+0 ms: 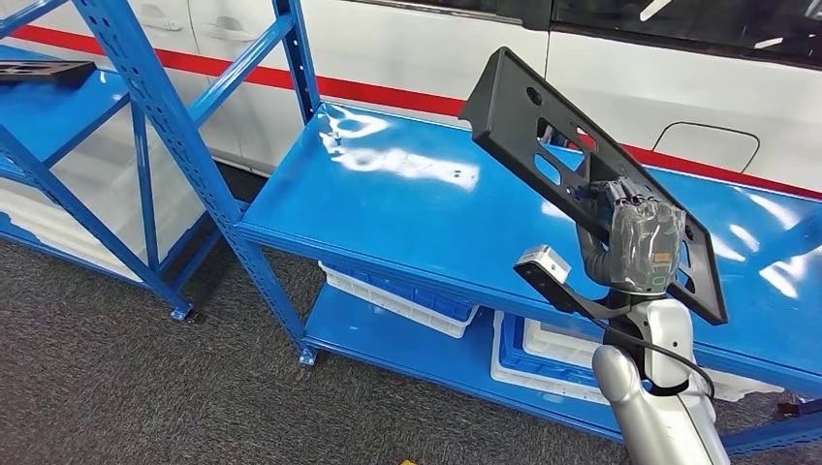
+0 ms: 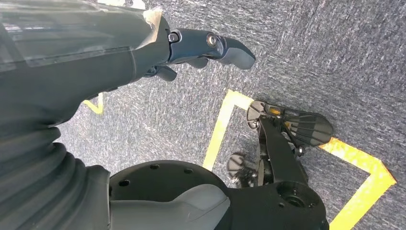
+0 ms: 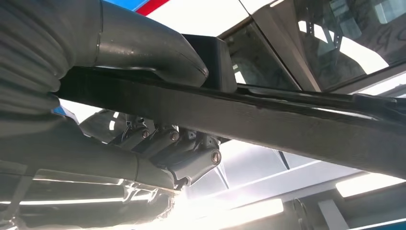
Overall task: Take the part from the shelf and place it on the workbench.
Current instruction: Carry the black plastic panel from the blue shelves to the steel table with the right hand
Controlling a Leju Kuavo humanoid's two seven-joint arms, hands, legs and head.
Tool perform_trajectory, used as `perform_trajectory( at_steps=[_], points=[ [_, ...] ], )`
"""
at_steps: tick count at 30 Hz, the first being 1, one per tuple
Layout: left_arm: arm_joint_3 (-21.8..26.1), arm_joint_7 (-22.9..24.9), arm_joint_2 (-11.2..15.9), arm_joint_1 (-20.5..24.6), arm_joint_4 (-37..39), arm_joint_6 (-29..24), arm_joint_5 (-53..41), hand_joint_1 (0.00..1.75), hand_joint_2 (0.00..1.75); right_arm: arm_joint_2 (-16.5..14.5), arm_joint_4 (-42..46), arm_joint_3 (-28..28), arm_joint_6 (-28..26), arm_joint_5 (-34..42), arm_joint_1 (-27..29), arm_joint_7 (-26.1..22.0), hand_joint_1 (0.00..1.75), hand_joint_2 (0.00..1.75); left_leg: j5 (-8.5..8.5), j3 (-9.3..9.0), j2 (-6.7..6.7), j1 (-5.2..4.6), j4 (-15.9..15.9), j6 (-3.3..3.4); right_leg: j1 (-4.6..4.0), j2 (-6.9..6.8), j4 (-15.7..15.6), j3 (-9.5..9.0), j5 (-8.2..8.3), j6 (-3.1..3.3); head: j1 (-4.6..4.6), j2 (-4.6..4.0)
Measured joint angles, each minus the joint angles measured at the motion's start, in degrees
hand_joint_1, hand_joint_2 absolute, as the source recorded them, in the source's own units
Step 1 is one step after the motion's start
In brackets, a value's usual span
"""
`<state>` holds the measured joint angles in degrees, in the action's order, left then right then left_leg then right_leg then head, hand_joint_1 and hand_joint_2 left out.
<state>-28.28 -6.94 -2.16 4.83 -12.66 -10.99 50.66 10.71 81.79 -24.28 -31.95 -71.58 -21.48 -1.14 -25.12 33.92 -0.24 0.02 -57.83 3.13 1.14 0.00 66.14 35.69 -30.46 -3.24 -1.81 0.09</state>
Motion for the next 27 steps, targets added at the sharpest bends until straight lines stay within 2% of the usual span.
perform_trajectory(
  at_steps=[2,3,5,6,7,8,10,11,12,13,14,16,17,18,20,22,24,26,27],
  points=[
    [0.0,-0.1,-0.1,0.0,0.0,-0.1,0.0,0.0,1.75,0.0,0.2,0.0,0.0,0.0,-0.1,0.0,1.75,1.75,0.08,0.23,-0.01,-0.25,-0.3,-0.41,-0.18,0.01,-6.9,-3.78,2.14,0.21,0.04,0.01],
    [0.0,-0.1,-0.1,0.0,0.0,-0.2,0.1,0.0,1.75,0.0,0.3,0.0,0.1,0.1,-0.1,-0.1,1.75,1.75,0.2,0.37,0.0,-0.35,-0.3,-0.72,-0.31,0.03,-8.1,-4.36,2.5,0.56,0.02,0.01],
    [0.0,-0.3,-0.2,-0.1,0.1,-0.4,0.3,0.0,1.75,-0.1,0.5,-0.1,0.3,0.2,0.0,-0.1,1.75,1.75,0.48,0.58,-0.01,-0.36,-0.3,-1.44,-0.29,0.05,-8.2,-4.15,2.98,1.33,0.02,0.01],
    [0.1,-0.3,-0.2,-0.1,0.1,-0.5,0.3,0.0,1.75,-0.1,0.6,-0.1,0.4,0.3,0.1,-0.2,1.75,1.75,0.23,0.75,-0.03,-0.29,-0.5,-1.8,-0.11,0.01,-8.3,-4.0,3.25,1.71,-0.01,0.01],
    [0.1,-0.4,-0.2,-0.1,0.2,-0.5,0.4,0.0,1.75,-0.1,0.8,-0.1,0.5,0.5,0.1,-0.2,1.75,1.75,-0.72,1.16,-0.04,-0.21,-1.5,-2.19,0.12,-0.05,-8.4,-3.85,3.54,2.15,-0.14,0.01],
    [0.1,-0.4,-0.3,-0.2,0.3,-0.6,0.4,0.0,1.75,-0.1,1.0,-0.2,0.6,0.6,0.2,-0.2,1.75,1.75,-2.36,1.97,-0.04,-0.08,-3.5,-2.57,0.36,-0.11,-8.6,-3.66,3.82,2.55,-0.32,0.01],
    [0.1,-0.4,-0.4,-0.3,0.3,-0.7,0.4,0.0,1.75,-0.1,1.4,-0.2,0.7,0.8,0.3,-0.3,1.75,1.75,-6.9,4.84,0.01,0.28,-11.0,-3.26,0.34,-0.21,-8.5,-3.11,4.25,2.98,-0.66,0.01],
    [0.1,-0.5,-0.4,-0.3,0.4,-0.8,0.4,0.0,1.75,-0.1,1.6,-0.2,0.8,0.9,0.4,-0.3,1.75,1.75,-8.55,6.17,0.02,0.44,-14.6,-3.5,0.31,-0.24,-8.5,-2.81,4.43,3.0,-0.68,0.01],
    [0.1,-0.5,-0.5,-0.4,0.4,-0.9,0.4,0.0,1.75,-0.1,1.7,-0.2,0.8,1.0,0.6,-0.3,1.75,1.75,-9.23,6.73,0.03,0.57,-16.7,-3.65,0.3,-0.26,-8.5,-2.52,4.65,2.99,-0.68,0.01],
    [0.1,-0.5,-0.5,-0.5,0.4,-0.9,0.4,0.0,1.75,-0.1,1.8,-0.2,0.9,1.0,0.8,-0.3,1.75,1.75,-8.68,6.04,0.04,0.67,-16.2,-3.7,0.32,-0.26,-8.4,-2.28,4.84,2.88,-0.69,0.01],
    [0.1,-0.6,-0.5,-0.5,0.4,-1.0,0.4,0.0,1.75,-0.1,1.9,-0.2,0.9,1.0,0.9,-0.3,1.75,1.75,-7.26,4.21,0.05,0.74,-13.4,-3.68,0.39,-0.24,-8.4,-2.1,4.99,2.74,-0.7,0.01],
    [0.1,-0.6,-0.5,-0.6,0.4,-1.0,0.4,0.0,1.75,-0.1,2.2,-0.2,0.9,1.1,1.0,-0.3,1.75,1.75,-4.21,-0.87,0.03,0.7,-4.9,-3.46,0.38,-0.21,-8.3,-1.87,5.31,2.33,-0.73,0.0],
    [0.1,-0.6,-0.5,-0.5,0.5,-1.0,0.4,0.0,1.75,-0.1,2.3,-0.2,0.9,1.1,1.0,-0.3,1.75,1.75,-3.38,-2.5,-0.02,0.58,-1.9,-3.24,0.29,-0.2,-8.3,-1.78,5.47,2.06,-0.71,0.0],
    [0.1,-0.6,-0.5,-0.5,0.5,-1.0,0.4,0.0,1.75,-0.1,2.5,-0.2,0.9,1.1,1.0,-0.3,1.75,1.75,-3.04,-3.27,-0.08,0.41,-0.3,-2.96,0.19,-0.2,-8.3,-1.68,5.69,1.72,-0.69,0.0],
    [0.1,-0.7,-0.6,-0.5,0.5,-1.0,0.4,0.0,1.75,-0.1,2.7,-0.2,0.9,1.1,1.0,-0.3,1.75,1.75,-2.63,-2.95,-0.15,0.05,0.0,-2.14,0.14,-0.22,-8.5,-1.55,6.25,0.87,-0.65,0.0],
    [0.1,-0.7,-0.7,-0.5,0.5,-1.0,0.4,0.0,1.75,0.0,2.8,-0.2,0.9,1.1,1.0,-0.3,1.75,1.75,-1.68,-2.47,0.0,0.09,0.4,-0.91,0.24,-0.16,-7.7,-0.78,5.52,0.47,-0.6,0.0],
    [0.1,-0.7,-0.7,-0.5,0.5,-1.1,0.4,0.0,1.75,0.1,2.8,-0.1,0.9,1.1,1.0,-0.3,1.75,1.75,-0.66,-1.66,0.15,0.21,0.8,0.17,0.24,-0.11,-2.8,1.42,2.14,0.9,-0.32,0.01],
    [0.1,-0.7,-0.7,-0.6,0.5,-1.1,0.4,0.0,1.75,0.1,2.9,-0.1,0.9,1.1,1.1,-0.3,1.75,1.75,0.13,-0.56,0.18,0.0,0.7,0.57,0.16,-0.1,5.1,4.13,-1.82,1.14,-0.08,0.0],
    [0.1,-0.7,-0.7,-0.6,0.5,-1.1,0.4,0.0,1.75,0.2,2.9,-0.1,0.9,1.1,1.3,-0.3,1.75,1.75,0.51,-0.04,0.18,-0.14,0.7,0.62,0.14,-0.1,7.6,4.66,-2.88,0.99,-0.04,0.0]
  ],
)
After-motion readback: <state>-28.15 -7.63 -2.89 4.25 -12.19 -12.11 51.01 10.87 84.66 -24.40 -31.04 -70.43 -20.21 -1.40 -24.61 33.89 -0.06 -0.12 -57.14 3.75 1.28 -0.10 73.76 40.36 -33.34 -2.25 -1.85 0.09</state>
